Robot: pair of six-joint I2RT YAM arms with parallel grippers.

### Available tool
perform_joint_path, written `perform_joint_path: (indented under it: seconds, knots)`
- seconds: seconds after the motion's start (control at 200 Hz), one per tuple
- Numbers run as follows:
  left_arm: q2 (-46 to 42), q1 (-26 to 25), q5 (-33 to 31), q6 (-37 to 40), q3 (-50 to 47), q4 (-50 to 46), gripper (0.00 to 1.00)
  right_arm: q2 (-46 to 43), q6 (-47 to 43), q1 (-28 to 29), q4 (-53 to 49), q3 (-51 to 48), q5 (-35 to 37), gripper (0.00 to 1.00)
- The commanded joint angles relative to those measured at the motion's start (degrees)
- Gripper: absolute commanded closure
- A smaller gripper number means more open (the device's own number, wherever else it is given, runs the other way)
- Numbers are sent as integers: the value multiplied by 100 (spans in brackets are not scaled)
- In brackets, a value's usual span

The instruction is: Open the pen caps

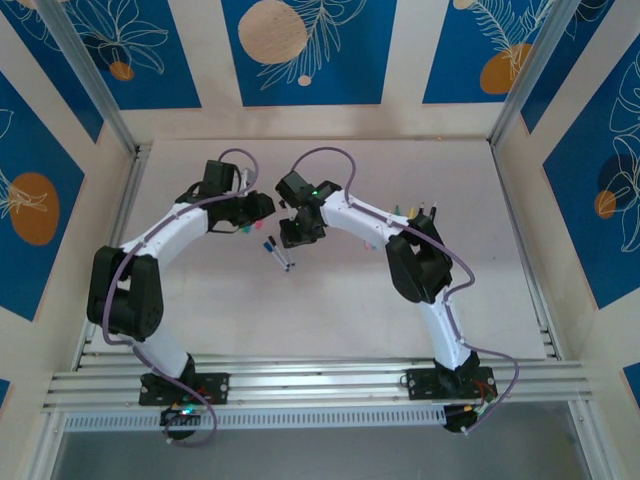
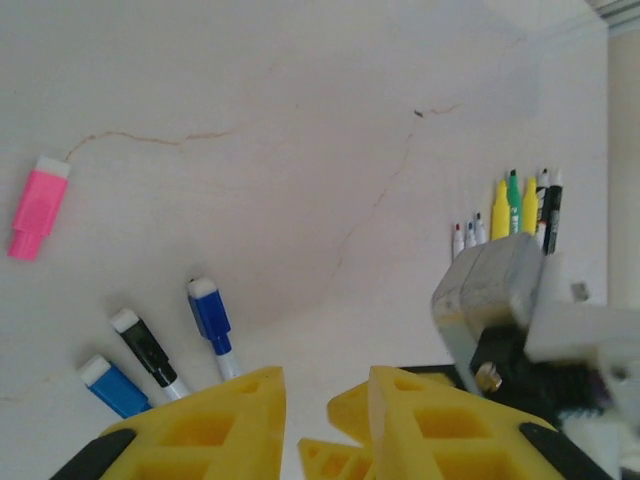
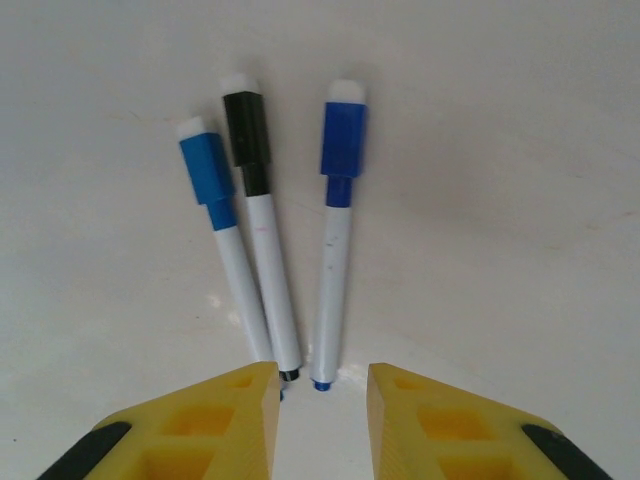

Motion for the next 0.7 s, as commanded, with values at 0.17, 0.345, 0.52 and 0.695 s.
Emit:
perform_joint_path:
  seconds: [0.17,0.345,0.52,0.695]
  knots:
    - [-70,186,417,-247,-272,427,70,519,9,159,-380,463,-118,71]
    - [-81,324,443,-274,-406,480,71,620,-23,178,-440,483,-37,71]
    - [-99,393,430,-280,-510,518,72,757,-78,182,-597,625,111,72]
    - [-108,453,452,-301,-584,577,72,924,-117,221,-739,807,207,72]
